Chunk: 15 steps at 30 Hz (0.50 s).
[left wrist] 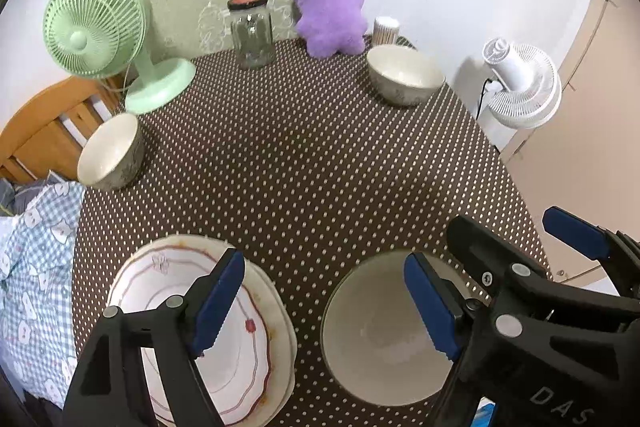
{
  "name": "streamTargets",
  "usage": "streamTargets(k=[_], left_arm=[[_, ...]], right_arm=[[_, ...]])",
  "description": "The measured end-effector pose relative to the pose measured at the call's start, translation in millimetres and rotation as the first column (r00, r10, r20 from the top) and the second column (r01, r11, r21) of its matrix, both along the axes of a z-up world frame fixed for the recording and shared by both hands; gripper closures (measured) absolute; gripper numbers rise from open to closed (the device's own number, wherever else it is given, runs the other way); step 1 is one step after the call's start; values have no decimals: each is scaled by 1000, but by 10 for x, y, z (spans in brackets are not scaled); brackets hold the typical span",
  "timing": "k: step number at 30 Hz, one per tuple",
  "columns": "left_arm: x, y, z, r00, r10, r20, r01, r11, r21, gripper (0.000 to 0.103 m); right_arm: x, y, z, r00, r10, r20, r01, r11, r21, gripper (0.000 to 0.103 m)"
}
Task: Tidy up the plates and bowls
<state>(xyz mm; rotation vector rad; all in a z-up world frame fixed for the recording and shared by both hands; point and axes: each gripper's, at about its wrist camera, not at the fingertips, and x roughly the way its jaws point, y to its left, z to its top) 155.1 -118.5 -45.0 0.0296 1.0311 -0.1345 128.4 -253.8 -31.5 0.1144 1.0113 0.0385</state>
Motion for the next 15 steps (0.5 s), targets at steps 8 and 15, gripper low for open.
streamTargets(k=[8, 15], left_arm=[[192, -170, 111, 999, 31, 32, -31, 1000, 2, 21], [460, -407, 167, 994, 91, 63, -92, 995, 22, 24]], right_arm=[[216, -180, 145, 999, -3, 44, 4, 1000, -16, 9], [589, -448, 162, 997, 36, 65, -36, 999, 2, 9]])
